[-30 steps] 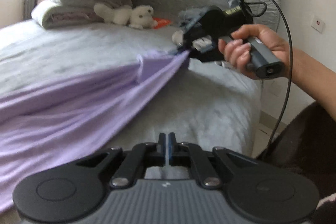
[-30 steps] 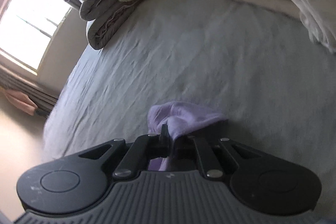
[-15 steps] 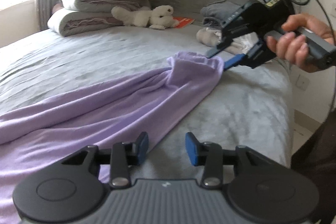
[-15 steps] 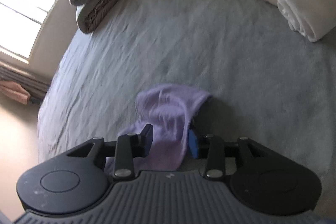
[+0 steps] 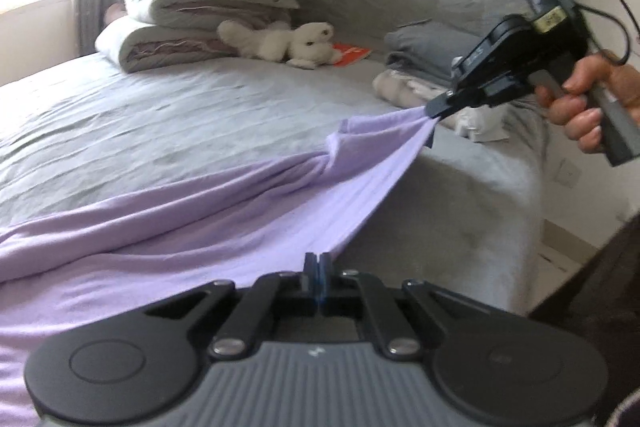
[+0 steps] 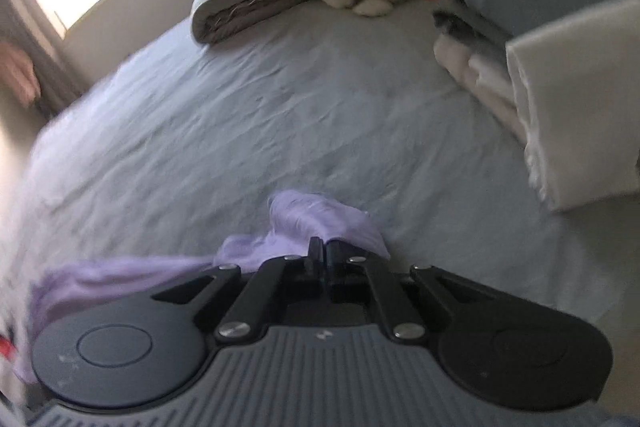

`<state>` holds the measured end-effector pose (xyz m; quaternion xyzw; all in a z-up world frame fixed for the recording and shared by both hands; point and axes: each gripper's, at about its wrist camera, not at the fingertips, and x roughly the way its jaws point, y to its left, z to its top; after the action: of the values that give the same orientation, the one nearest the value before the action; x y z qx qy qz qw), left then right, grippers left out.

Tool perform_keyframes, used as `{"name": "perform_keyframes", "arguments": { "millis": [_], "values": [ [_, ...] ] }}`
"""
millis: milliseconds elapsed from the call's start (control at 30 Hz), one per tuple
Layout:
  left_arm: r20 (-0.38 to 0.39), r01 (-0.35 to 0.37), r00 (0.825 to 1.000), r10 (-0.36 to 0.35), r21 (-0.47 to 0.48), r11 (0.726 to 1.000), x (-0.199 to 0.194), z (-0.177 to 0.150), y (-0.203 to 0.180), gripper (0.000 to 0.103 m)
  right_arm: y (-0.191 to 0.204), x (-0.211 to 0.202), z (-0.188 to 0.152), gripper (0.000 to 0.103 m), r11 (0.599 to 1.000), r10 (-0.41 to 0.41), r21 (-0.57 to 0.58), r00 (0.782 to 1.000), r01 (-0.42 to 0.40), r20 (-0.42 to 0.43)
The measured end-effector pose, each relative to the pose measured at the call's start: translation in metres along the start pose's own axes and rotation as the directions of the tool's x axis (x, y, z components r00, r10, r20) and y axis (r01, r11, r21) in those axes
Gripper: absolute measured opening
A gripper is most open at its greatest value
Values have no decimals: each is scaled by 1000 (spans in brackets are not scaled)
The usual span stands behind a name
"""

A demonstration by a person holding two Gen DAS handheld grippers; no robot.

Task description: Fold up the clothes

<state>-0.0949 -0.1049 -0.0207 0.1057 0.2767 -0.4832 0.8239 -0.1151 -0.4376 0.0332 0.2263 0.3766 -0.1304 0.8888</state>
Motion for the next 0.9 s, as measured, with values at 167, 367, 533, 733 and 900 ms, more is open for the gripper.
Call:
{"name": "perform_keyframes", "arguments": {
  "millis": [167, 367, 533, 733, 900],
  "values": [
    [-31, 35, 999, -34, 16, 999, -10, -7, -6, 0, 8, -7, -15, 4, 980, -58, -195, 998, 50, -34],
    [-77, 31, 997, -32, -15, 999, -6, -22, -4, 0, 7, 18, -39, 4, 934, -148, -348, 977, 87, -154],
    [-93, 31, 995, -36, -48, 998, -4, -27, -1, 2, 6, 35, -42, 4, 922, -178, -377, 960, 86, -218],
    [-70, 3, 997, -9, -95, 995, -20, -18, 20, 19, 22, 24, -27, 15, 939, -85, -343, 976, 11, -199],
    [-40, -65, 997, 60, -131, 989, -34, -12, 45, 31, 40, 19, -21, 34, 937, -50, -349, 985, -11, -164]
  ]
}}
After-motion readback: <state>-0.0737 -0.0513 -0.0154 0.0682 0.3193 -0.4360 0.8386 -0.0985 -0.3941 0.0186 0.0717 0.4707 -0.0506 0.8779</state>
